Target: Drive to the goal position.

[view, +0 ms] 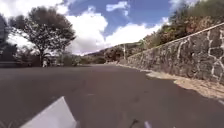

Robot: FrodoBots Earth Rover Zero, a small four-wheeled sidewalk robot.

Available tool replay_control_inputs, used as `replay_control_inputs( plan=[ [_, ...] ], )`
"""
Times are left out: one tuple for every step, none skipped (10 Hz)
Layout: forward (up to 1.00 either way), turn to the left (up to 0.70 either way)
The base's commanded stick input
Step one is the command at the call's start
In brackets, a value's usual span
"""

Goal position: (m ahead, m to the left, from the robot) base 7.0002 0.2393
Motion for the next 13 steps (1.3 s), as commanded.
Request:
replay_control_inputs(
  plan=[
    [0.45,0.0],
    [0.45,0.0],
    [0.45,0.0],
    [0.45,0.0],
    [0.45,0.0],
    [0.45,0.0],
    [0.45,0.0],
    [0.45,0.0],
    [0.45,0.0],
    [0.45,0.0],
    [0.45,0.0],
    [0.45,0.0],
    [0.45,0.0]
  ],
)
